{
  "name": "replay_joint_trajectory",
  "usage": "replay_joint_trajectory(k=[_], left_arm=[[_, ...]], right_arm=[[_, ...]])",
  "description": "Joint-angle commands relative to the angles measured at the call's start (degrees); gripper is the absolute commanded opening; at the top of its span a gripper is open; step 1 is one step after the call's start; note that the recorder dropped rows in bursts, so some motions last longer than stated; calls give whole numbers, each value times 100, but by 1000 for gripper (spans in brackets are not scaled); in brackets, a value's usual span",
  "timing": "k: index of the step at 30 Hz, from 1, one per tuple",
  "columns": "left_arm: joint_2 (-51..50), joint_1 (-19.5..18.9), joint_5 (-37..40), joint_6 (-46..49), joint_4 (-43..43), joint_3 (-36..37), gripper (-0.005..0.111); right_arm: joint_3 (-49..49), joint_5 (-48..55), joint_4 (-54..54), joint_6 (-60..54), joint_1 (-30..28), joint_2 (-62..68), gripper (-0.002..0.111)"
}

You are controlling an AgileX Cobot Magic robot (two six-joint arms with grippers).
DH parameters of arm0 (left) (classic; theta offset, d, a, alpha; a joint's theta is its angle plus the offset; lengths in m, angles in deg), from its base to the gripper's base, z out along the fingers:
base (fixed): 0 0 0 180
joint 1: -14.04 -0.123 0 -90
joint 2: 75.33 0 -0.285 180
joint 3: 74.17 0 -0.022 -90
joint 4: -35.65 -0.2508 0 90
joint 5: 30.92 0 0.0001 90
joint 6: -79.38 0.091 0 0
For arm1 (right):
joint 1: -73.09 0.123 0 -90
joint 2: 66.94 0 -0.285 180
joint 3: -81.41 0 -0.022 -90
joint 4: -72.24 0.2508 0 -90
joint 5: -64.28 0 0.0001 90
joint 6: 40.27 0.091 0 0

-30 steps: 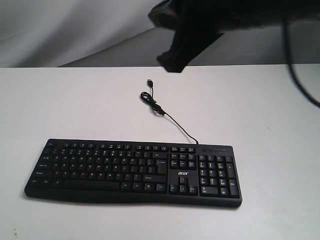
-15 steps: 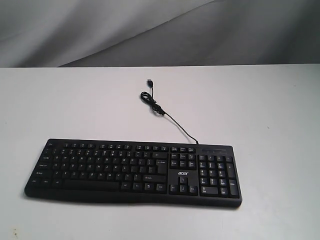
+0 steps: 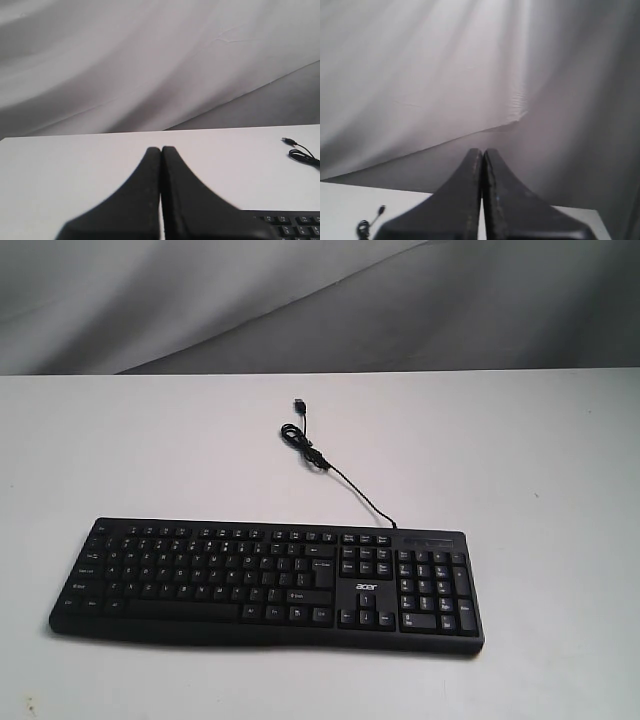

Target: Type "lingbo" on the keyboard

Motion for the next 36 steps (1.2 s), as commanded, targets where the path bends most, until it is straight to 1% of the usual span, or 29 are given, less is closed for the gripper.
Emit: replay_joint_trajectory(k=[1, 4, 9, 13, 21, 23, 25, 36], left_arm=[[28, 38, -42, -12, -1, 28, 1], [28, 38, -42, -12, -1, 28, 1], [28, 38, -42, -12, -1, 28, 1], [28, 38, -42, -12, -1, 28, 1], [28, 38, -42, -12, -1, 28, 1], [28, 38, -42, -12, -1, 28, 1], [28, 38, -42, -12, -1, 28, 1], [28, 38, -42, -12, -1, 28, 1]], right_arm=[[-973, -287, -188, -18, -669, -804, 0], [-1450, -287, -268, -60, -814, -1197, 0], [-2148, -275, -251, -316, -840, -1754, 0], [-2546, -185, -251, -605, -840, -1754, 0], [-3480, -297, 204, -617, -840, -1754, 0], [-3531, -324, 337, -617, -840, -1754, 0], [-3531, 11, 477, -628, -840, -1754, 0], [-3531, 11, 702, -628, -826, -1754, 0]])
